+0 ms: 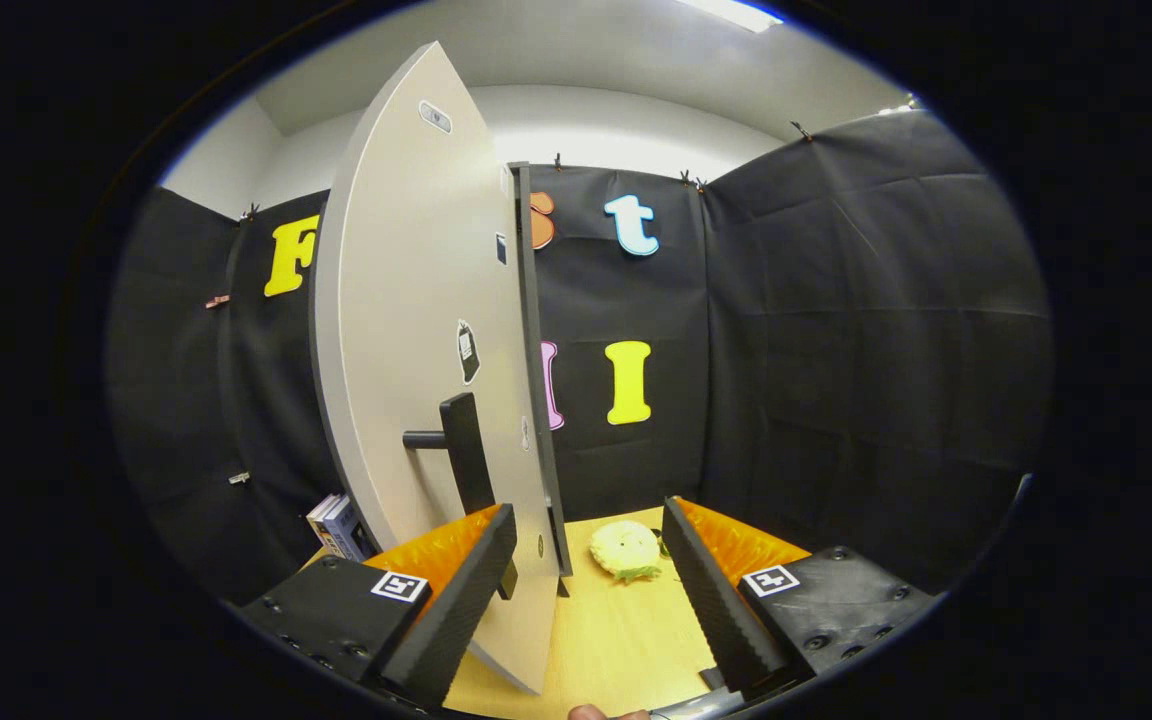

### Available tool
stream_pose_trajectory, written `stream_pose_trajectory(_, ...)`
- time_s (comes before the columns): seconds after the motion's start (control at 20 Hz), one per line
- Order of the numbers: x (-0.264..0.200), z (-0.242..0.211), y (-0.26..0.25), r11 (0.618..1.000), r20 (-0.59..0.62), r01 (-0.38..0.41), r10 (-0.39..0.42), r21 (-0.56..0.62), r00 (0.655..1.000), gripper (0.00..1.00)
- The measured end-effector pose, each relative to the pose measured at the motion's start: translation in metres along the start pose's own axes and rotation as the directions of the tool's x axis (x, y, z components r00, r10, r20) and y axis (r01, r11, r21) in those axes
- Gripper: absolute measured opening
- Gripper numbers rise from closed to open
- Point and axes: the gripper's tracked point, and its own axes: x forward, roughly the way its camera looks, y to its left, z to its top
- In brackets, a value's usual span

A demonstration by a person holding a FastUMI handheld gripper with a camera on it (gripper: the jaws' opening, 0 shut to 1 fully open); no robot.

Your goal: Open the shoe cabinet door, grab the shoes and put them into the shoe cabinet, then close the shoe cabinet door.

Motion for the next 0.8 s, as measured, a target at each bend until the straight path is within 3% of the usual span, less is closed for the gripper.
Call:
stream_pose_trajectory(0.5,0.007,-0.007,0.081,1.000,-0.005,-0.031,0.031,0.000,1.000,0.98)
stream_pose_trajectory(0.8,0.021,-0.013,0.128,0.996,-0.020,-0.087,0.088,0.015,0.996,0.98)
